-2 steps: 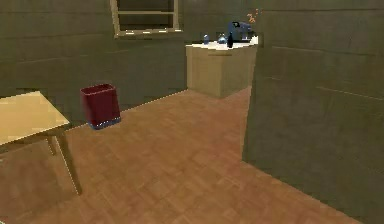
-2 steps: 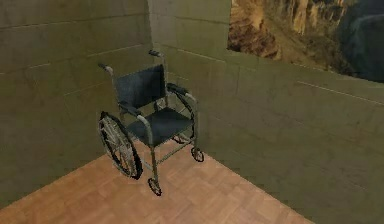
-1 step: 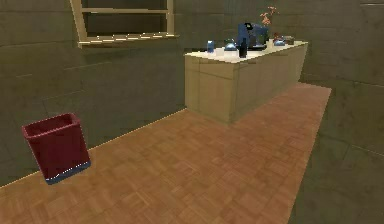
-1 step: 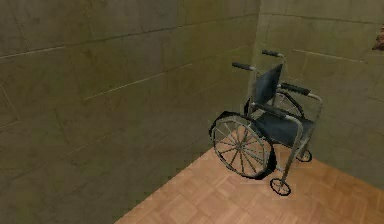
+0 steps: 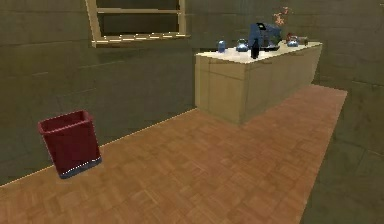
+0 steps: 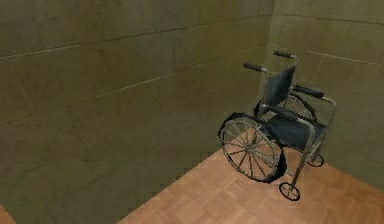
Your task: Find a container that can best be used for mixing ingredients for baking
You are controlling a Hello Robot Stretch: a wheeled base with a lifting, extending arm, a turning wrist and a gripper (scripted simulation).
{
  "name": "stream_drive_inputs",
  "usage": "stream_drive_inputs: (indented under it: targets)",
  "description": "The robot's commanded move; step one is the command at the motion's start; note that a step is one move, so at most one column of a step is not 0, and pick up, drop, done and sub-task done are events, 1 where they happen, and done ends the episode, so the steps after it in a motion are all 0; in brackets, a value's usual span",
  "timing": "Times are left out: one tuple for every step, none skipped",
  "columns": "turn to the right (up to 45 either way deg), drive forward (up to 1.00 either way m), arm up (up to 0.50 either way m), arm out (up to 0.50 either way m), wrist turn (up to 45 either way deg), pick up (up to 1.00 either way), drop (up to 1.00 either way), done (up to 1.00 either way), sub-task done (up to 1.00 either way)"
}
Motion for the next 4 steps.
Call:
stream_drive_inputs:
  targets:
    - [0.0, 0.45, 0.00, 0.00, 0.0, 0.00, 0.00, 0.00, 0.00]
    - [-3.0, 0.00, 0.00, 0.00, 0.0, 0.00, 0.00, 0.00, 0.00]
    - [0.0, 0.45, 0.00, 0.00, 0.0, 0.00, 0.00, 0.00, 0.00]
    - [45.0, 0.00, 0.00, 0.00, 0.0, 0.00, 0.00, 0.00, 0.00]
